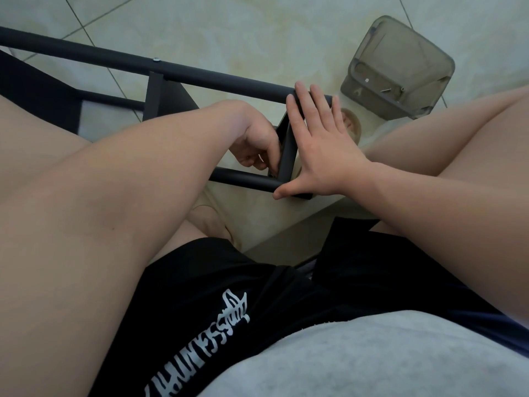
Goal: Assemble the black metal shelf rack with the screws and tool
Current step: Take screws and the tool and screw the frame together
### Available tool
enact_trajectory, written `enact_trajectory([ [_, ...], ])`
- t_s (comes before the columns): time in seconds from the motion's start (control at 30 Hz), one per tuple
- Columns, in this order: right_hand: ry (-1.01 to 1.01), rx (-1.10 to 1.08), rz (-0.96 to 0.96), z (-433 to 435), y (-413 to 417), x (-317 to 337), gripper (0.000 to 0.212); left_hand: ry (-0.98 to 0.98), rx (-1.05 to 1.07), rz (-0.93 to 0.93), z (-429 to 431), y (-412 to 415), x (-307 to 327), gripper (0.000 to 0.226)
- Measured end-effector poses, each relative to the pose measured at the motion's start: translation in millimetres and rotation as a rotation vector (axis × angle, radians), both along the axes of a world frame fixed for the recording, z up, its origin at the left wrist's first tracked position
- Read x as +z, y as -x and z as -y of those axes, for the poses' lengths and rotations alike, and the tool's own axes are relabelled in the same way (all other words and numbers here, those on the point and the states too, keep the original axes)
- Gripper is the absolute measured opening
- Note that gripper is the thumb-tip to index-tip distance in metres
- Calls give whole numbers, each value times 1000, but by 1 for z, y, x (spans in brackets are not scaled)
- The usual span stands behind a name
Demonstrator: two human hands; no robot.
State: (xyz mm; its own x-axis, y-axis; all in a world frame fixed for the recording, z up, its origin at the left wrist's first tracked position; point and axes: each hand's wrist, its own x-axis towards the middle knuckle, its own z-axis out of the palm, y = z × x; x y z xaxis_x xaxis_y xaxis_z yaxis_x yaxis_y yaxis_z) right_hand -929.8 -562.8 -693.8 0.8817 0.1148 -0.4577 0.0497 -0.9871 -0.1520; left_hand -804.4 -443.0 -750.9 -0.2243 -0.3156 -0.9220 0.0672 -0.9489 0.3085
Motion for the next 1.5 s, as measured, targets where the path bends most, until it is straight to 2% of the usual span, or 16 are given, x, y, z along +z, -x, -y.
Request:
enact_trajectory([
  [0.43,-5,-3,4,-1,0,0,158,-17,-18,5,1,3,2,9],
  [0.6,-5,-2,5,0,0,1,157,-13,26,-18,-2,-2,2,17],
  [0.77,-5,2,3,0,0,1,157,-39,-19,7,-3,2,-1,24],
  [0.9,0,3,4,-1,0,2,157,-29,-26,-8,0,3,-1,16],
  [1.17,1,4,9,0,0,1,157,-13,34,-36,-5,-1,-5,18],
  [1.5,-4,1,17,-1,0,-1,157,-5,10,-53,-3,2,-6,15],
])
